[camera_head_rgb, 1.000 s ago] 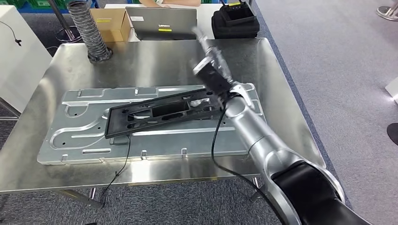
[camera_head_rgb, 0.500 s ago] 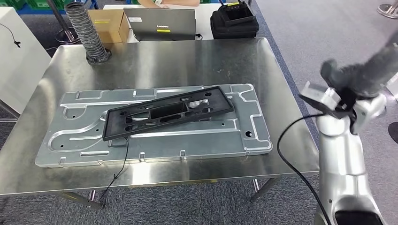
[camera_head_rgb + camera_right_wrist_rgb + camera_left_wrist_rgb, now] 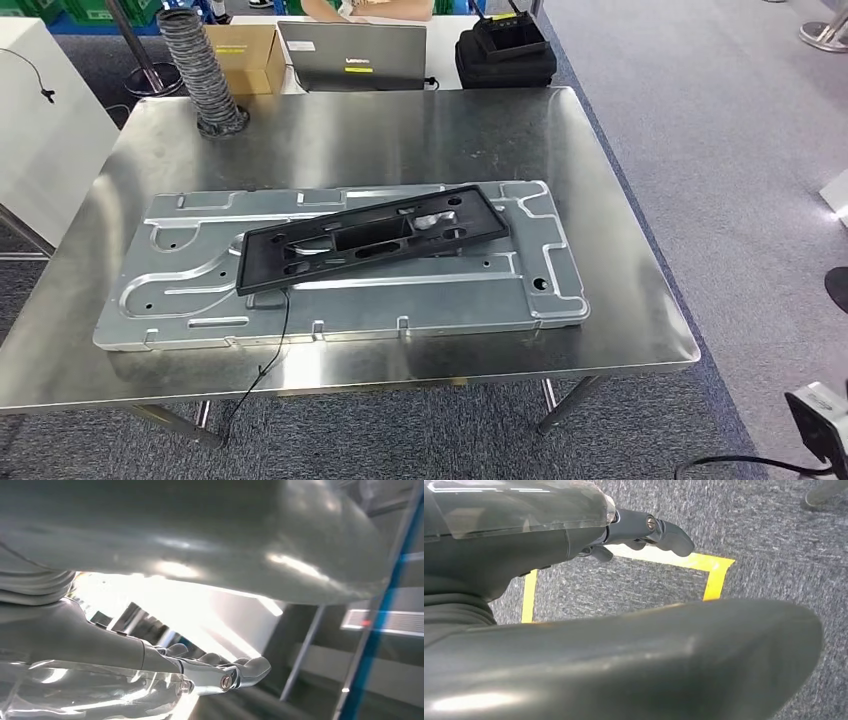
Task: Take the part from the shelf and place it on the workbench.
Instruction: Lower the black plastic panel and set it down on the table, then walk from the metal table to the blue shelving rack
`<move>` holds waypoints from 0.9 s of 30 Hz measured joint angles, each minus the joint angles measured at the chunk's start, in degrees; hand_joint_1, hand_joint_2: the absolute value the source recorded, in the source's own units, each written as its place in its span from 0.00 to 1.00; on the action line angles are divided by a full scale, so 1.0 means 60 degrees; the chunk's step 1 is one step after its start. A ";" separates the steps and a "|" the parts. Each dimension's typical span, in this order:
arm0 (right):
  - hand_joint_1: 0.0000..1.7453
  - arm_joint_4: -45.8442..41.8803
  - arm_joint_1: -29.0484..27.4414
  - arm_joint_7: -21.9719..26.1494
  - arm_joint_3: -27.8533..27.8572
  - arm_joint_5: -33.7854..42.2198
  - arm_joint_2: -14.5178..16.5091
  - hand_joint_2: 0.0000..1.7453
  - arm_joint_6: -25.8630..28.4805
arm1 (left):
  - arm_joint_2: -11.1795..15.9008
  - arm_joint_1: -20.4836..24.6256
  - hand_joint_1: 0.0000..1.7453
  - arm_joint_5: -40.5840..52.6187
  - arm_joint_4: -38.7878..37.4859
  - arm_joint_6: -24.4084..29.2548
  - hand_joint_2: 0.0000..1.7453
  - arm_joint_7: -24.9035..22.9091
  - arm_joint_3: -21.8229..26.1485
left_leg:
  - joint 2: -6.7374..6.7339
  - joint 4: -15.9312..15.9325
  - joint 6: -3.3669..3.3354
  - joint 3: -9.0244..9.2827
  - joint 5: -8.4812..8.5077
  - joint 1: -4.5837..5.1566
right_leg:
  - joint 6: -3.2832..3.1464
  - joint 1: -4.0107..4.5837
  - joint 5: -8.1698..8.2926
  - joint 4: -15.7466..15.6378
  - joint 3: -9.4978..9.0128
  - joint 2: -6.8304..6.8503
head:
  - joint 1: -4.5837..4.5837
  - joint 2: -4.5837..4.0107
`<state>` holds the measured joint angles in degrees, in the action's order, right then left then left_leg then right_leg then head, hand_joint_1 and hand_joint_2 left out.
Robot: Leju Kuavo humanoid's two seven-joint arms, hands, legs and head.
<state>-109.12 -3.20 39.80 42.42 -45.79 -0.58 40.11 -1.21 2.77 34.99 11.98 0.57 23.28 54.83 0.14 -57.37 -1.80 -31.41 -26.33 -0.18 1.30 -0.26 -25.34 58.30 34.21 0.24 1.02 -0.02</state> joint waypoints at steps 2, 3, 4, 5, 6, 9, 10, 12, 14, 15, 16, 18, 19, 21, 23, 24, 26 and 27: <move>0.00 -0.0054 -0.0159 0.0000 0.0373 -0.0107 0.0143 0.00 0.0000 | -0.0007 0.0019 0.00 0.0030 0.0000 -0.0005 0.00 0.0024 0.0031 | -0.0048 0.0047 -0.0108 -0.0132 0.0171 -0.0014 | 0.0078 -0.0037 -0.0761 0.0792 0.0280 -0.0036 | 0.0001 0.0000; 0.00 -0.0063 -0.0207 0.0004 0.0536 -0.0174 0.0231 0.00 0.0000 | -0.0006 0.0024 0.00 0.0055 0.0000 -0.0021 0.00 0.0038 0.0049 | -0.0060 0.0046 -0.0136 -0.0243 0.0252 -0.0003 | 0.0108 -0.0049 -0.1241 0.1429 0.0480 -0.0038 | 0.0001 0.0000; 0.00 -0.0064 -0.0250 0.0007 0.0685 -0.0213 0.0325 0.00 0.0000 | -0.0005 0.0026 0.00 0.0082 0.0000 -0.0047 0.00 0.0052 0.0067 | -0.0070 0.0042 -0.0142 -0.0360 0.0334 0.0012 | 0.0130 -0.0065 -0.1605 0.2036 0.0633 -0.0038 | 0.0002 0.0000; 0.00 -0.0064 -0.0295 0.0011 0.0839 -0.0212 0.0418 0.00 0.0000 | -0.0005 0.0028 0.00 0.0115 0.0000 -0.0080 0.00 0.0066 0.0085 | -0.0077 0.0038 -0.0141 -0.0485 0.0420 0.0025 | 0.0141 -0.0075 -0.1773 0.2440 0.0671 -0.0038 | 0.0002 0.0000; 0.00 -0.0066 -0.0337 0.0015 0.0992 -0.0172 0.0494 0.00 0.0000 | -0.0006 0.0029 0.00 0.0138 0.0000 -0.0110 0.00 0.0081 0.0100 | -0.0081 0.0031 -0.0133 -0.0610 0.0507 0.0034 | 0.0140 -0.0080 -0.1734 0.2540 0.0555 -0.0038 | 0.0002 0.0000; 0.00 -0.0127 -0.0386 0.0015 0.1357 -0.0062 0.0597 0.00 0.0000 | -0.0012 0.0039 0.00 0.0177 0.0000 -0.0152 0.00 0.0113 0.0126 | -0.0082 0.0000 -0.0059 -0.0912 0.0762 0.0043 | 0.0057 -0.0061 -0.1090 0.0896 -0.0809 -0.0035 | 0.0002 0.0000; 0.00 -0.0176 -0.0381 0.0016 0.1437 -0.0065 0.0614 0.00 0.0000 | -0.0018 0.0050 0.00 0.0182 0.0000 -0.0158 0.00 0.0120 0.0128 | -0.0084 -0.0008 -0.0015 -0.0963 0.0843 0.0048 | 0.0018 -0.0039 -0.1028 0.0183 -0.1305 -0.0035 | 0.0005 0.0001; 0.00 -0.0264 -0.0380 0.0022 0.1571 -0.0113 0.0645 0.00 0.0000 | -0.0032 0.0070 0.00 0.0191 0.0000 -0.0166 0.00 0.0133 0.0137 | -0.0093 0.0013 0.0091 -0.0985 0.1013 0.0043 | -0.0080 0.0028 -0.1085 -0.0590 -0.1775 -0.0036 | 0.0004 0.0002; 0.00 -0.0276 -0.0387 0.0026 0.1702 -0.0223 0.0688 0.00 -0.0001 | -0.0037 0.0074 0.00 0.0207 0.0000 -0.0171 0.00 0.0132 0.0154 | -0.0098 0.0072 0.0213 -0.0993 0.1152 0.0020 | -0.0198 0.0046 -0.0929 -0.0668 -0.1685 -0.0021 | 0.0000 0.0001; 0.00 -0.0256 -0.0382 0.0026 0.1761 -0.0294 0.0716 0.00 -0.0002 | -0.0038 0.0075 0.00 0.0220 0.0000 -0.0173 0.00 0.0128 0.0167 | -0.0091 0.0007 0.0266 -0.1047 0.1032 0.0010 | -0.0269 0.0032 -0.0817 -0.0683 -0.1600 -0.0008 | 0.0001 0.0001; 0.00 -0.0211 -0.0380 0.0026 0.1828 -0.0366 0.0753 0.00 -0.0003 | -0.0044 0.0070 0.00 0.0247 0.0000 -0.0179 0.00 0.0125 0.0180 | -0.0083 -0.0209 0.0311 -0.1137 0.0720 0.0002 | -0.0331 0.0010 -0.0691 -0.0708 -0.1497 0.0008 | 0.0001 0.0000; 0.00 -0.0006 -0.0383 0.0024 0.2000 -0.0504 0.0839 0.00 -0.0005 | -0.0062 0.0064 0.00 0.0308 0.0000 -0.0208 0.00 0.0119 0.0201 | -0.0072 -0.1232 0.0383 -0.1405 -0.0332 -0.0024 | -0.0407 0.0002 -0.0463 -0.0715 -0.1242 0.0028 | 0.0002 0.0000; 0.00 0.0122 -0.0388 0.0023 0.2096 -0.0556 0.0882 0.00 -0.0005 | -0.0072 0.0061 0.00 0.0335 0.0000 -0.0228 0.00 0.0117 0.0208 | -0.0071 -0.1891 0.0417 -0.1520 -0.0761 -0.0037 | -0.0414 0.0010 -0.0356 -0.0697 -0.1102 0.0034 | 0.0002 0.0000; 0.00 0.0326 -0.0390 0.0022 0.2249 -0.0616 0.0955 0.00 -0.0006 | -0.0078 0.0062 0.00 0.0352 0.0000 -0.0253 0.00 0.0117 0.0217 | -0.0072 -0.2756 0.0465 -0.1492 -0.0913 -0.0056 | -0.0393 0.0017 -0.0157 -0.0613 -0.0778 0.0039 | 0.0002 0.0000; 0.00 0.0441 -0.0390 0.0022 0.2364 -0.0626 0.1006 0.00 -0.0004 | -0.0078 0.0073 0.00 0.0354 0.0000 -0.0267 0.00 0.0117 0.0227 | -0.0071 -0.2354 0.0464 -0.0858 -0.0444 -0.0074 | -0.0342 0.0011 -0.0001 -0.0459 -0.0422 0.0036 | 0.0002 0.0000; 0.00 0.0480 -0.0390 0.0022 0.2414 -0.0627 0.1022 0.00 -0.0004 | -0.0078 0.0087 0.00 0.0357 0.0000 -0.0274 0.00 0.0117 0.0231 | -0.0068 -0.1697 0.0444 -0.0316 -0.0345 -0.0080 | -0.0307 0.0009 0.0055 -0.0366 -0.0268 0.0035 | 0.0002 0.0000; 0.00 0.0549 -0.0385 0.0022 0.2501 -0.0637 0.1049 0.00 -0.0004 | -0.0079 0.0119 0.00 0.0368 0.0001 -0.0286 0.00 0.0117 0.0239 | -0.0053 -0.0382 0.0359 0.0606 -0.0506 -0.0057 | -0.0217 0.0027 0.0139 -0.0202 -0.0084 0.0035 | 0.0001 0.0000; 0.00 0.0597 -0.0379 0.0024 0.2537 -0.0653 0.1062 0.00 -0.0004 | -0.0082 0.0130 0.00 0.0374 0.0001 -0.0290 0.00 0.0117 0.0244 | -0.0043 -0.0021 0.0304 0.0829 -0.0636 -0.0036 | -0.0164 0.0038 0.0186 -0.0158 -0.0051 0.0037 | 0.0000 0.0000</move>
<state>-105.54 -5.47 39.94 57.64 -49.71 5.79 40.09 -1.70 3.55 37.24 11.98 -1.16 23.98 56.30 -0.12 -57.49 0.02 -26.44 -30.14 -0.39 0.31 -0.04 -24.23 57.35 33.90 0.47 1.02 -0.02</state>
